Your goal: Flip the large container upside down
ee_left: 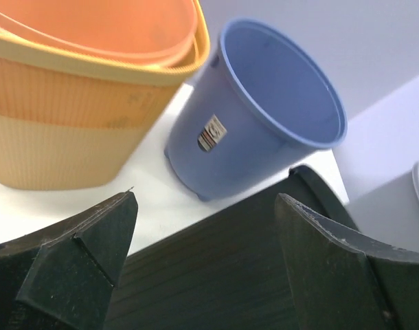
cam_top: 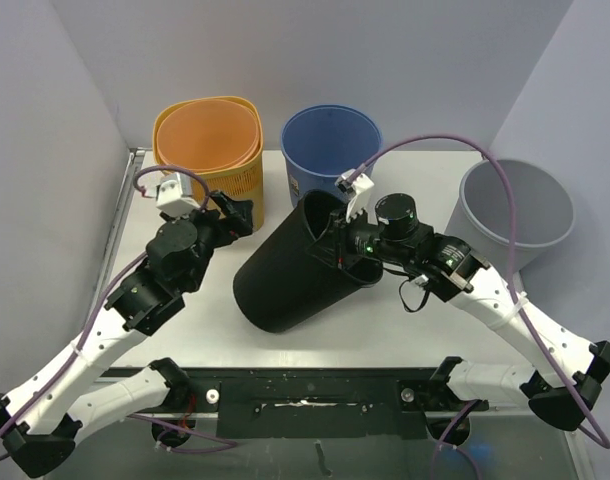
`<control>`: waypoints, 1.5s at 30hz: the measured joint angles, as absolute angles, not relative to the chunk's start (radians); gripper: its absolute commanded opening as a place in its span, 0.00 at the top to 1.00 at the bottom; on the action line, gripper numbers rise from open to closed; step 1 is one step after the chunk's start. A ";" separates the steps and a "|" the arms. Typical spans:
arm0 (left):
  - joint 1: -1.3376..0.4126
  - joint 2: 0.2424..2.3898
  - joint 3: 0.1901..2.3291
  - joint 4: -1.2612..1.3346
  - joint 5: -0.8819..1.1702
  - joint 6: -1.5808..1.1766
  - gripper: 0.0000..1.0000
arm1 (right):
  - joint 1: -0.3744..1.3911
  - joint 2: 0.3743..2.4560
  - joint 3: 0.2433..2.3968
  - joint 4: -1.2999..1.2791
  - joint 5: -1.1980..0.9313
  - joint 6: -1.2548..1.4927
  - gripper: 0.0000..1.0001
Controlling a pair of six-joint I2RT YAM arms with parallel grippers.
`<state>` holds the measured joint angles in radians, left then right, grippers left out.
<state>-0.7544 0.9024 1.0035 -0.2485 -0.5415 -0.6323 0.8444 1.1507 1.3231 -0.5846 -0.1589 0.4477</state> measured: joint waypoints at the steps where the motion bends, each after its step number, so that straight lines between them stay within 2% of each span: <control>1: -0.750 0.883 1.003 -0.248 -0.572 -0.633 0.18 | 0.836 1.151 1.298 -0.542 -0.183 0.469 1.00; 4: -0.740 0.850 1.003 -0.249 -0.634 -0.632 0.18 | 0.792 1.147 1.240 -0.432 -0.223 0.532 1.00; 8: -0.738 0.850 1.003 -0.253 -0.665 -0.632 0.18 | 0.651 1.103 1.126 -0.300 -0.301 0.627 1.00; 12: -0.738 0.874 1.003 -0.289 -0.670 -0.638 0.18 | 0.530 1.069 1.052 -0.262 -0.329 0.683 1.00; 16: -0.733 0.897 1.003 -0.341 -0.646 -0.651 0.18 | 0.518 1.028 1.025 -0.302 -0.275 0.690 1.00; 22: -0.702 0.946 0.985 -0.383 -0.556 -0.710 0.18 | 0.516 1.022 1.006 -0.342 -0.144 0.677 0.77; 24: -0.681 0.958 0.967 -0.390 -0.507 -0.730 0.18 | 0.512 1.016 0.987 -0.338 -0.094 0.664 0.73; 28: -0.606 0.993 0.945 -0.416 -0.364 -0.743 0.18 | 0.509 1.019 0.934 -0.386 -0.010 0.652 0.56; 30: -0.554 1.018 0.941 -0.419 -0.282 -0.748 0.18 | 0.512 1.040 0.901 -0.422 -0.010 0.656 0.55; 32: -0.521 1.038 0.933 -0.416 -0.217 -0.751 0.18 | 0.510 1.052 0.897 -0.397 -0.010 0.670 0.46; 37: -0.495 1.068 0.923 -0.405 -0.072 -0.756 0.18 | 0.510 1.039 0.893 -0.399 -0.014 0.684 0.33; 41: -0.476 1.124 0.952 -0.416 0.034 -0.736 0.18 | 0.510 1.039 0.906 -0.440 -0.010 0.690 0.16; 45: -0.448 1.157 0.967 -0.443 0.128 -0.719 0.18 | 0.510 1.039 0.949 -0.533 -0.018 0.688 0.09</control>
